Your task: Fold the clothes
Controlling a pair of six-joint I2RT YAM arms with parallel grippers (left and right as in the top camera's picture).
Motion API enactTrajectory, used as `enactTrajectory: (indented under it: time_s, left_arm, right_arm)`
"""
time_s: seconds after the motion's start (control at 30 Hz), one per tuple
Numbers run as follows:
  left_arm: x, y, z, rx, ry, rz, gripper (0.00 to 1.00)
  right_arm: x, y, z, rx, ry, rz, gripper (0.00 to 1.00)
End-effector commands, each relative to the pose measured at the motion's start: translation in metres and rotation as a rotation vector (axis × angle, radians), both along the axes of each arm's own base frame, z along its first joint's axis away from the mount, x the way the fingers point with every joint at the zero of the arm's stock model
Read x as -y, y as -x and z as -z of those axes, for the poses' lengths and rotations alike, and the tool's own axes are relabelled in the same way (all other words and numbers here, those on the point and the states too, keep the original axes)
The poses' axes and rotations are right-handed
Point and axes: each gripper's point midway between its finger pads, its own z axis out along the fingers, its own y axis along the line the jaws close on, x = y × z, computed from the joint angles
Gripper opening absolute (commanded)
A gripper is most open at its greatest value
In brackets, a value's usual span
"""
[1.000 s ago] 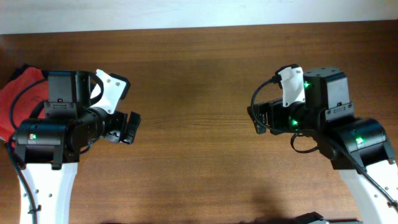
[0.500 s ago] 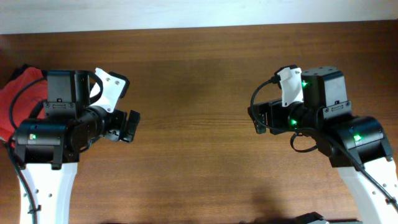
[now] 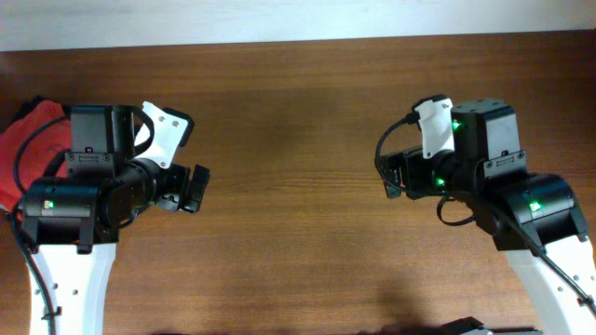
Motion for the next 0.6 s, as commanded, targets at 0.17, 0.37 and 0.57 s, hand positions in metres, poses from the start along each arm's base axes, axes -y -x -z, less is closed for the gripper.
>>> enactTrajectory:
  time_s: [0.17, 0.37, 0.57]
  left_arm:
    - [0.0, 0.0, -0.006, 0.024, -0.008, 0.011, 0.99]
    - [0.0, 0.0, -0.006, 0.024, -0.008, 0.011, 0.99]
    - [0.0, 0.0, -0.006, 0.024, -0.008, 0.011, 0.99]
  right_arm:
    - [0.028, 0.014, -0.063, 0.337, 0.081, 0.003, 0.99]
    - [0.067, 0.037, -0.037, 0.326, 0.092, 0.131, 0.99]
    - [0.082, 0.062, 0.016, 0.288, 0.081, 0.187, 0.99]
